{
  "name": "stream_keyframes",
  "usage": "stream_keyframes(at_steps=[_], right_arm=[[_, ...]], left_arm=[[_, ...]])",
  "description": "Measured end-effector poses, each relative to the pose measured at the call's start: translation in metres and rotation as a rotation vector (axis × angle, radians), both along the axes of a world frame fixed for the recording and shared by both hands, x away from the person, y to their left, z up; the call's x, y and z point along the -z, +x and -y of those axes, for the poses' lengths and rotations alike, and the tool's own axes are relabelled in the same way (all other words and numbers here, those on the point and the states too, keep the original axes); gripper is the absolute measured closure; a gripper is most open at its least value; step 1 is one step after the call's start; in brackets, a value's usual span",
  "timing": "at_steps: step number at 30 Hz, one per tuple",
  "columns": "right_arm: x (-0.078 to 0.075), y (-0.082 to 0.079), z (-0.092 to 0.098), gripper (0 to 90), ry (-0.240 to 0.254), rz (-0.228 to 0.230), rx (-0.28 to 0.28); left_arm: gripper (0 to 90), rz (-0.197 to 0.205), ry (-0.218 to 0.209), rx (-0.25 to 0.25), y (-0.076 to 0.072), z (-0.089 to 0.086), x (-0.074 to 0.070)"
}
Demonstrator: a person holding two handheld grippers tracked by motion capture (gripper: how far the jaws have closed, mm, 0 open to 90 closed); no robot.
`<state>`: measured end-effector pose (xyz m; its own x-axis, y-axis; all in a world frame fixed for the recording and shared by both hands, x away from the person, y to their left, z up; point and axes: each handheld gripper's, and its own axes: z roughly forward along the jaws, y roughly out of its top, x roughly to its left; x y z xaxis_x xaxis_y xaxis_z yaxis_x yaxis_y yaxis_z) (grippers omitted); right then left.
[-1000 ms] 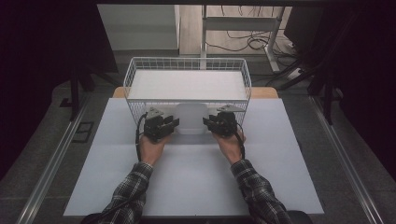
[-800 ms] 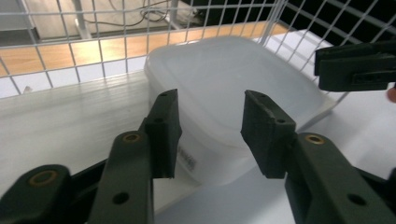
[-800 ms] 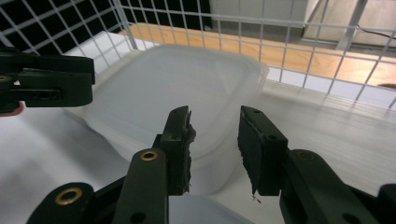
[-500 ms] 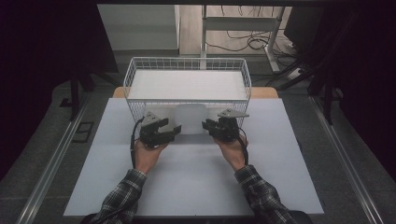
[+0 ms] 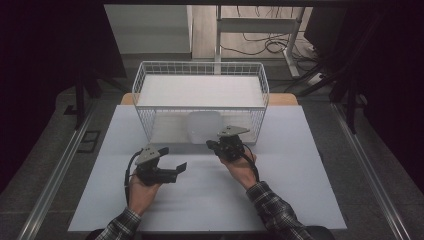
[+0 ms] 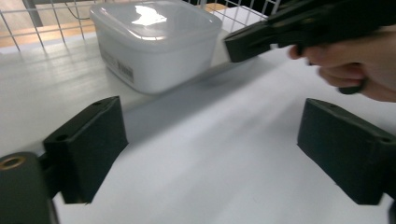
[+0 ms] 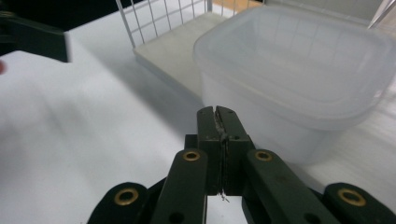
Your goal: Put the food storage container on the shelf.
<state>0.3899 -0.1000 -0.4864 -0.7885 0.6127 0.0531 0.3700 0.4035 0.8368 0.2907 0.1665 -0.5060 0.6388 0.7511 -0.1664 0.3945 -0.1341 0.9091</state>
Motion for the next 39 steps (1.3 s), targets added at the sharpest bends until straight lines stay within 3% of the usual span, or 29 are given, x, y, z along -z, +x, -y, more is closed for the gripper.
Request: stream_keyframes(at_steps=[6, 11, 16, 39], right_arm=[[0.011, 0.009, -0.006, 88.4, -0.004, -0.028, 0.008], [0.017, 0.017, -0.011, 88.4, -0.005, -0.035, 0.021], [0.021, 0.024, -0.015, 88.3, -0.001, -0.028, 0.032], [0.023, 0.05, -0.029, 88.0, -0.033, 0.012, 0.065]], left_arm=[[5.8, -0.003, -0.005, 0.018, -0.016, -0.002, 0.004], [8.2, -0.036, 0.011, 0.053, -0.025, 0.0, 0.006], [7.5, -0.033, 0.041, 0.065, -0.033, 0.0, 0.007], [7.2, -0.067, 0.022, 0.079, -0.029, -0.002, 0.012]])
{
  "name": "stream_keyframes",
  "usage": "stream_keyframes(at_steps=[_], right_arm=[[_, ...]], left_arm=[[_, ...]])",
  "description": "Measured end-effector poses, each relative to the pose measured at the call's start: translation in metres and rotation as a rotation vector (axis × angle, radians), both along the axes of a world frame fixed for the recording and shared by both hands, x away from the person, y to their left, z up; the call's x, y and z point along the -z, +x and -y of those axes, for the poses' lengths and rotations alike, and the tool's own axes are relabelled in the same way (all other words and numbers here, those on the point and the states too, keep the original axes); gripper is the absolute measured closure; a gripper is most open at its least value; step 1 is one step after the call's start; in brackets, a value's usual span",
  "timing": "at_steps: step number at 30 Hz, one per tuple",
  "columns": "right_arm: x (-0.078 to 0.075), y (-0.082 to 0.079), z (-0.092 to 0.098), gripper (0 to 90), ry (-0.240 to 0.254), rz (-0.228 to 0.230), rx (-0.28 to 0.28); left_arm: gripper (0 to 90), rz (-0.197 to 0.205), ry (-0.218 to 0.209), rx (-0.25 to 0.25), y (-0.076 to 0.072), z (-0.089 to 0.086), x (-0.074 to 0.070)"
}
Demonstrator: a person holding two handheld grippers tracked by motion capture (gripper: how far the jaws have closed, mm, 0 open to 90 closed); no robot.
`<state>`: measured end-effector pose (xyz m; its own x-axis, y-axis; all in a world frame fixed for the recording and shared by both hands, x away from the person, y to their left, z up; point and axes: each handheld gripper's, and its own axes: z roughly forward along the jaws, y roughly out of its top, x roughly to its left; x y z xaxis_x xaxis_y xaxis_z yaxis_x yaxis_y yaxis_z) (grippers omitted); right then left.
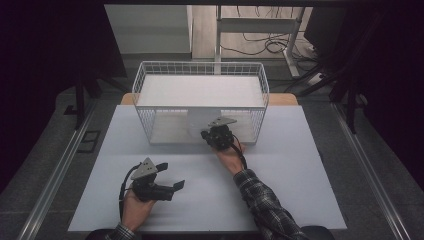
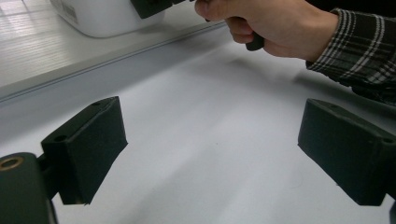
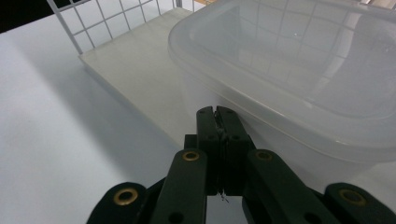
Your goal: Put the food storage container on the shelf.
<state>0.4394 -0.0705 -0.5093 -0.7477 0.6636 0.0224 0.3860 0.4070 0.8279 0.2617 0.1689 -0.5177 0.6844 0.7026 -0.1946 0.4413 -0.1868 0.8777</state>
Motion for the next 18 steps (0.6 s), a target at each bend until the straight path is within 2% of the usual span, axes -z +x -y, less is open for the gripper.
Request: stream_keyframes(at_steps=[7, 13, 18], right_arm=[[0.001, 0.001, -0.001, 86.0, -0.004, 0.0, 0.007], [-0.005, -0.006, 0.002, 78.9, -0.008, 0.029, -0.007], [-0.009, -0.012, 0.006, 72.6, -0.011, 0.03, -0.011]], left_arm=[[7.2, 0.0, 0.001, -0.001, 0.0, -0.001, 0.001], [6.6, -0.001, 0.005, -0.001, 0.001, 0.0, 0.002], [5.8, 0.0, 0.003, -0.004, 0.001, -0.001, 0.003]])
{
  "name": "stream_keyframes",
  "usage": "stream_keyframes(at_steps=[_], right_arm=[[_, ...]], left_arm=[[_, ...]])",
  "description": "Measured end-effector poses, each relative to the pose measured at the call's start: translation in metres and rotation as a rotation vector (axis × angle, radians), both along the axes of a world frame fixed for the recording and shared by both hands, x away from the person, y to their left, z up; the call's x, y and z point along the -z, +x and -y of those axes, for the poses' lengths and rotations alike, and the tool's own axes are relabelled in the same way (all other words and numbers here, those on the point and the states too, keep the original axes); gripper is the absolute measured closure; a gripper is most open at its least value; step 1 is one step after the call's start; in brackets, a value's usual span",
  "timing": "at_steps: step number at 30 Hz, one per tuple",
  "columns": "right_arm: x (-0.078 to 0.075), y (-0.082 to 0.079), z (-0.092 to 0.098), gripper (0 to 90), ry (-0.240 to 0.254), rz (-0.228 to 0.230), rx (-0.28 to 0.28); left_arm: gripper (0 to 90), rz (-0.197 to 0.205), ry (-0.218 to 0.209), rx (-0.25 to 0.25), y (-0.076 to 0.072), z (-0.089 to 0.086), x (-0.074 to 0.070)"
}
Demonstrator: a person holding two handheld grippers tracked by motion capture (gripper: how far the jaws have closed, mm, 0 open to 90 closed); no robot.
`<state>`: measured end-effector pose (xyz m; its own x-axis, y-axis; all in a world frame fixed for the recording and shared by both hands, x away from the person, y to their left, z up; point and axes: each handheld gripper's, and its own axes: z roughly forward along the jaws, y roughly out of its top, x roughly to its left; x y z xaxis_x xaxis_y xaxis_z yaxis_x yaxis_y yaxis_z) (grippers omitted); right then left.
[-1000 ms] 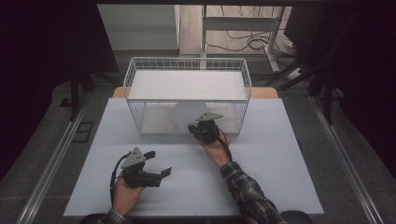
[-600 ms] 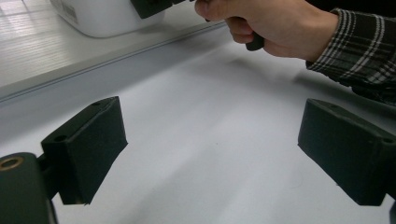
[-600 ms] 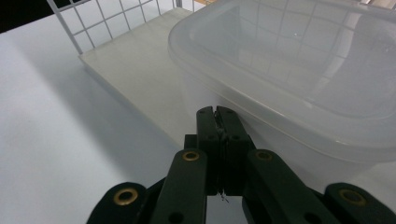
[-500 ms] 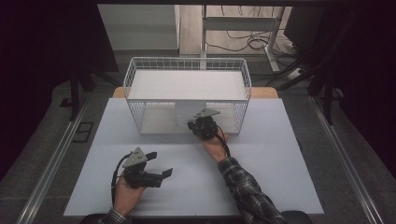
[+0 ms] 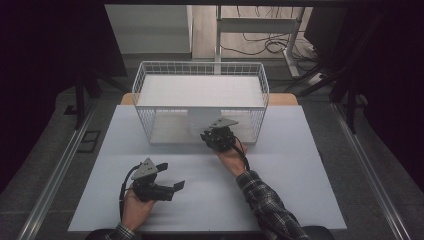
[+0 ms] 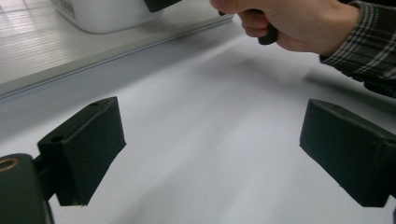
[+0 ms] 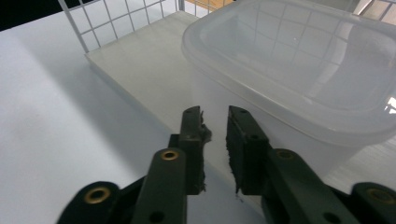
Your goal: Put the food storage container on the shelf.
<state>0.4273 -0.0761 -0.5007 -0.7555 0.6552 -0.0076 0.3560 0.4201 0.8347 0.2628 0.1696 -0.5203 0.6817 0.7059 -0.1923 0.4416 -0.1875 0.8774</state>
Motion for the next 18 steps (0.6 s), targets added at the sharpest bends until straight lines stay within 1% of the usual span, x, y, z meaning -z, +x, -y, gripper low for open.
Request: stream_keyframes(at_steps=[5, 8, 9, 12, 15, 18], right_arm=[[-0.005, -0.01, 0.003, 65.0, -0.006, 0.002, -0.019], [-0.007, -0.016, 0.006, 59.7, -0.012, 0.001, -0.036], [-0.008, -0.018, 0.008, 58.2, -0.015, 0.007, -0.042], [-0.011, -0.025, 0.013, 53.4, -0.012, 0.0, -0.053], [-0.013, -0.031, 0.019, 45.9, 0.001, -0.013, -0.054], [-0.017, -0.034, 0.026, 35.9, 0.01, -0.035, -0.056]], left_arm=[[4.9, 0.0, -0.001, -0.009, 0.001, -0.001, 0.001], [4.6, -0.003, 0.005, -0.007, 0.001, -0.001, 0.002], [4.6, -0.003, 0.007, -0.007, 0.001, -0.001, 0.002], [4.4, -0.005, 0.011, -0.005, 0.002, -0.001, 0.003], [4.3, -0.008, 0.012, -0.004, 0.002, 0.0, 0.003], [4.2, -0.007, 0.011, -0.004, 0.002, 0.0, 0.003]])
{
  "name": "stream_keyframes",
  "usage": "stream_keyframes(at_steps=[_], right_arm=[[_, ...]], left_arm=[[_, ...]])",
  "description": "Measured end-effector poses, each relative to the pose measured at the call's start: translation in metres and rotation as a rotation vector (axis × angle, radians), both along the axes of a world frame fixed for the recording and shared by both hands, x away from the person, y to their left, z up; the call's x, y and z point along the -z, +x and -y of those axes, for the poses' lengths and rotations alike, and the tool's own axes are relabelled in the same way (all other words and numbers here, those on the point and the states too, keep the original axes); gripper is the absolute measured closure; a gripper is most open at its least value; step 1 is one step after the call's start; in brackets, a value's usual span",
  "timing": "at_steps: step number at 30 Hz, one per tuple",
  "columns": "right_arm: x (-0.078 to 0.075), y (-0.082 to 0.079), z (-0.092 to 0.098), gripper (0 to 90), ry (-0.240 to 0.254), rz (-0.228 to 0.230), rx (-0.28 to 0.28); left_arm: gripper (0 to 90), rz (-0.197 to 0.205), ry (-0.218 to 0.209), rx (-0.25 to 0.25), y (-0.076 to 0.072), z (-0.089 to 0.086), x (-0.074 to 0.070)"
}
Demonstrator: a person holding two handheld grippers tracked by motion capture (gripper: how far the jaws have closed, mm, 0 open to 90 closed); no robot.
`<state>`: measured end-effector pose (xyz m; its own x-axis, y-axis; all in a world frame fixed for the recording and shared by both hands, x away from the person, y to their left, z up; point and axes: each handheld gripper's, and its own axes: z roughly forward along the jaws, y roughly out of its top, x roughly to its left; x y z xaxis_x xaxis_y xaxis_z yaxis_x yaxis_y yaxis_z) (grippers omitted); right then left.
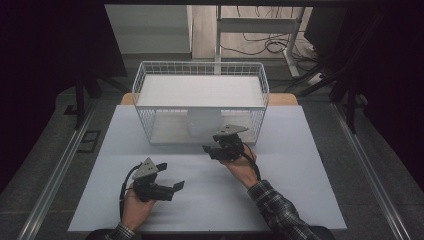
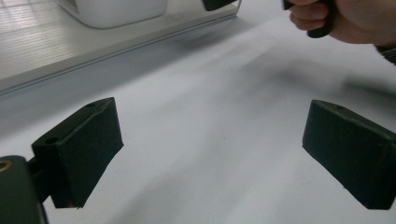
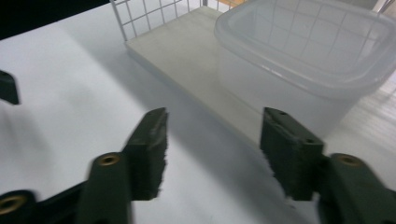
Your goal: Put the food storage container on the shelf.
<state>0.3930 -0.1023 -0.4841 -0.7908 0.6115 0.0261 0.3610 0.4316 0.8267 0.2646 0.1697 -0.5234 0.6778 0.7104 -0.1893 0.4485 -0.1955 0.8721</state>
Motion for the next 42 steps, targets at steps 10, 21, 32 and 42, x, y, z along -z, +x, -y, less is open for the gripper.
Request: stream_keyframes(at_steps=[10, 21, 32, 42], right_arm=[[-0.009, -0.022, 0.026, 13.0, 0.016, 0.005, -0.017], [-0.013, -0.049, 0.068, 0.9, 0.0, 0.007, -0.005], [-0.01, -0.076, 0.11, 0.6, 0.013, 0.024, 0.042], [0.001, -0.096, 0.141, 0.0, -0.007, 0.005, 0.077]], left_arm=[[3.8, -0.005, 0.007, 0.004, 0.0, -0.001, 0.001], [3.3, 0.014, 0.038, -0.009, -0.003, -0.002, -0.003], [2.7, 0.021, 0.106, -0.03, -0.012, -0.01, -0.005], [0.0, -0.032, 0.155, -0.046, -0.02, -0.018, 0.002]])
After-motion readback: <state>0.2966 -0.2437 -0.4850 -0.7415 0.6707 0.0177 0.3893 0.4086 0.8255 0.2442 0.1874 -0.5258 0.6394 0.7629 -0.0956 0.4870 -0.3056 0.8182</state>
